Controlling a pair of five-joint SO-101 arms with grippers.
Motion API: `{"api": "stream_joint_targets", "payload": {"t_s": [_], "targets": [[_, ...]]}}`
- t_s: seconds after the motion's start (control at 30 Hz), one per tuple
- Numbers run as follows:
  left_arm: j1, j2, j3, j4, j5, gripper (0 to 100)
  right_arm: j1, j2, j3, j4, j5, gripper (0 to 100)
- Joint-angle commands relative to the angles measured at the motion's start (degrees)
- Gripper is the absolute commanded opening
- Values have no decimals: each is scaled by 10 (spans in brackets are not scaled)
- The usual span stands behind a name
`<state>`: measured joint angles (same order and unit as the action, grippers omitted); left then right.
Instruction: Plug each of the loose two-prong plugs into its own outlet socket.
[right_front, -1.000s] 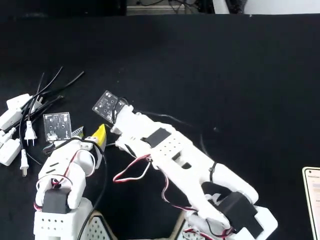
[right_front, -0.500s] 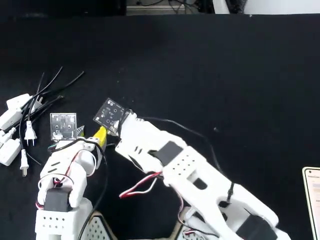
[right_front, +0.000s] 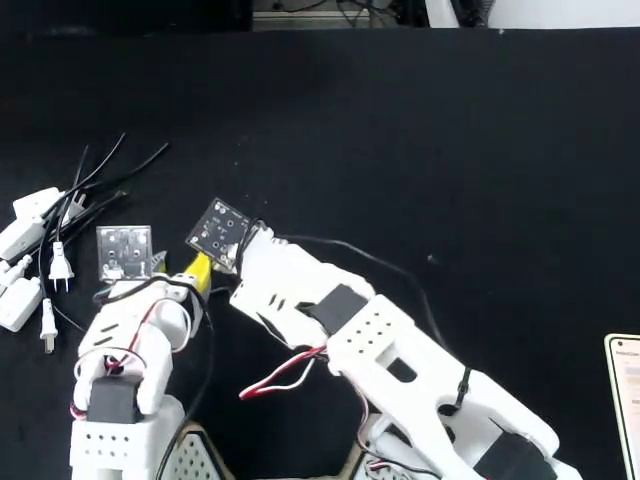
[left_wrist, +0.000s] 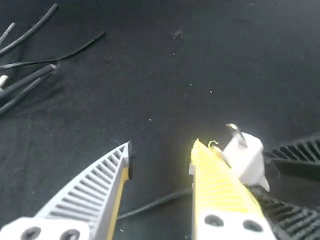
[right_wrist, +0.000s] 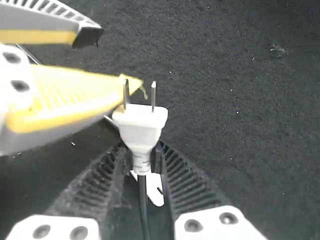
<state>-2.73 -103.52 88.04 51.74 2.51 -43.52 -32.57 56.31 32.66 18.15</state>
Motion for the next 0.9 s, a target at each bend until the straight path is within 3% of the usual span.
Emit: {"api": "stream_joint_targets", "payload": {"t_s": [0.0,0.27,0.33,0.5,0.87], "targets": [[-18,-3,-58,3,-4,206,-16,-18,-4,4,-2,11],[51,-3,-104,33,14,206,-17,-18,-4,6,-2,11],[63,-3,-91,33,-13,206,-17,-19,-4,7,-2,11],[62,-3,-18,-22,-78,204,-17,-23,0,8,-2,11],[32,-3,34,-68,-83,206,-18,-65,6,27,-20,11]]}}
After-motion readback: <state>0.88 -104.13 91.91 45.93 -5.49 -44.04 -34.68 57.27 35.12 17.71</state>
